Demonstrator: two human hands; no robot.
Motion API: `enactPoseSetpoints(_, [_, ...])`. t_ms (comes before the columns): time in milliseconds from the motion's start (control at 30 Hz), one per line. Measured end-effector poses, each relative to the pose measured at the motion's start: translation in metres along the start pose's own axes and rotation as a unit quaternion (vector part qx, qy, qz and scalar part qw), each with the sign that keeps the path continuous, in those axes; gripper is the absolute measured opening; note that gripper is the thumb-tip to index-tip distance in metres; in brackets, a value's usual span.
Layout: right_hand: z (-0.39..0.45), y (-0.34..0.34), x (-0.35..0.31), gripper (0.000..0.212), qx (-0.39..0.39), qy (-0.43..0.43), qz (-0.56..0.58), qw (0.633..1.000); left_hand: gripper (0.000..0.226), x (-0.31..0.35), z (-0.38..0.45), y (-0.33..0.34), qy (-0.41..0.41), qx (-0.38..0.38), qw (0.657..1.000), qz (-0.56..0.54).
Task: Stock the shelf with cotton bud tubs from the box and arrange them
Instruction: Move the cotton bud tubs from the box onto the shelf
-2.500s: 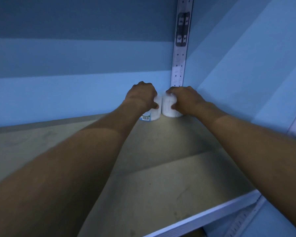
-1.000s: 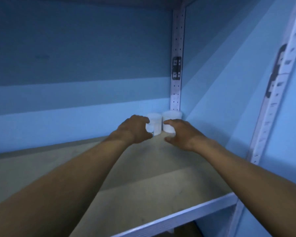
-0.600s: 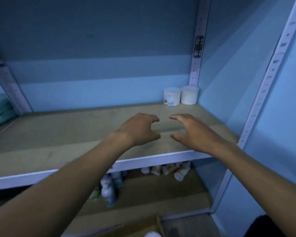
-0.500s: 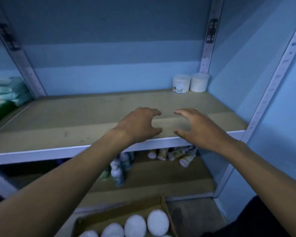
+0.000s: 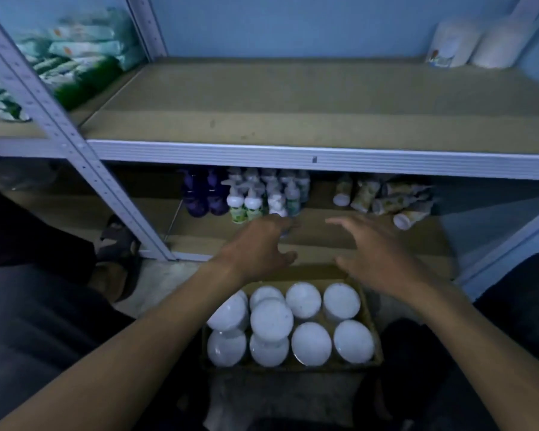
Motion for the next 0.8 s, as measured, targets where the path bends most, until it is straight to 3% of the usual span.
enactPoseSetpoints(300, [0.000, 0.089, -0.002, 0.067, -0.111, 0.014, 0.007, 0.994, 0.062, -0.066, -0.038, 0.065, -0.103, -0.144, 0.984, 0.027])
enactPoseSetpoints(567, [-0.003, 0.151, -0.007, 0.082, -0.204, 0.002, 0.010, 0.979, 0.074, -0.107, -0.072, 0.090, -0.159, -0.191, 0.968, 0.041])
enactPoseSetpoints(800, [-0.025, 0.195, -0.007, 0.100, -0.252, -0.007, -0.011, 0.968, 0.102, -0.131, -0.092, 0.107, -0.175, -0.239, 0.952, 0.076])
Point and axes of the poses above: each hand's wrist, its own z-axis towards the middle knuckle, its own y-axis out of the palm, x = y × z, the point moved 3 cm from there along z, towards the middle knuckle, and after that the axes turned 13 degrees about x, right-handed, at the moved point
